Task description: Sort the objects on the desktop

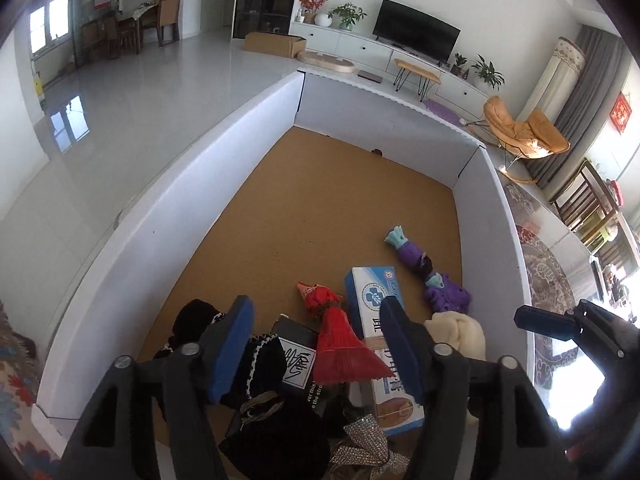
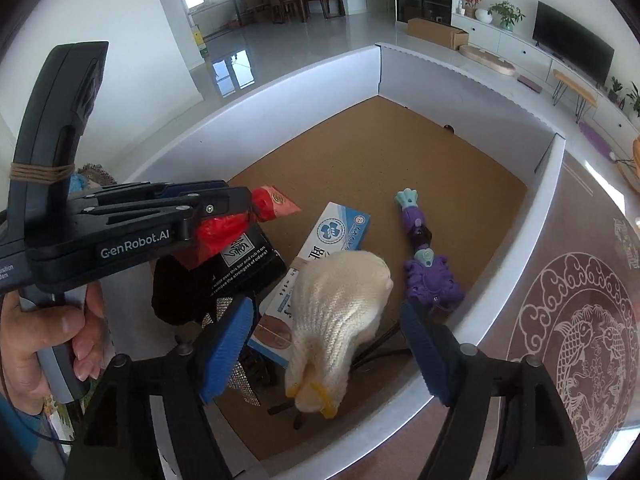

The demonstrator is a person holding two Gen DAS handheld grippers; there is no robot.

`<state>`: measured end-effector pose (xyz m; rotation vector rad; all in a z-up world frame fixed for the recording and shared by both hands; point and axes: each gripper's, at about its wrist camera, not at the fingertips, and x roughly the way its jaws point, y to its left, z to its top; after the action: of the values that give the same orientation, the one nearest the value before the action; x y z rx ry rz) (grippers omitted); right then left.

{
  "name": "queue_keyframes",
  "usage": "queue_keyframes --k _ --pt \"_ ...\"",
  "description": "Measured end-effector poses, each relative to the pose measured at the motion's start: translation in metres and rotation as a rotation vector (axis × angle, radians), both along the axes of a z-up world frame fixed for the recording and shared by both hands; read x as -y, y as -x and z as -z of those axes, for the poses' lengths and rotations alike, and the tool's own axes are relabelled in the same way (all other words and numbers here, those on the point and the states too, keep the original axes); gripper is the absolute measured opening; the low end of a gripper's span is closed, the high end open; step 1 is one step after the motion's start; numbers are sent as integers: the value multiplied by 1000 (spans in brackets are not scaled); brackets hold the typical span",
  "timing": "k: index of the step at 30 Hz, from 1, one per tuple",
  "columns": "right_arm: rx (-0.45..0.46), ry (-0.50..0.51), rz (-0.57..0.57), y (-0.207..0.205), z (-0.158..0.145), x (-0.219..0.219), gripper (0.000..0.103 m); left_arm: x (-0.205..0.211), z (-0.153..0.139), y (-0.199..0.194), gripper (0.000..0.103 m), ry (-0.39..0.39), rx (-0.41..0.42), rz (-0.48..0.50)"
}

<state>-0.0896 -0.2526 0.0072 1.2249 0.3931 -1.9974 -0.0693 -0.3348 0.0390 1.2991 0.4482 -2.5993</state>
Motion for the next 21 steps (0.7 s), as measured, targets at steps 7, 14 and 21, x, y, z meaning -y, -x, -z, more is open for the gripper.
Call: queue_keyframes --k 7,14,21 --pt "-62 73 51 6 -40 -32 98 -12 -26 -16 96 174 20 -149" --pt "-47 33 108 9 -64 -38 102 -33 -37 -51 96 331 18 -306" --pt "-25 70 37 3 -76 -35 103 -31 -56 -84 96 193 -39 -283"
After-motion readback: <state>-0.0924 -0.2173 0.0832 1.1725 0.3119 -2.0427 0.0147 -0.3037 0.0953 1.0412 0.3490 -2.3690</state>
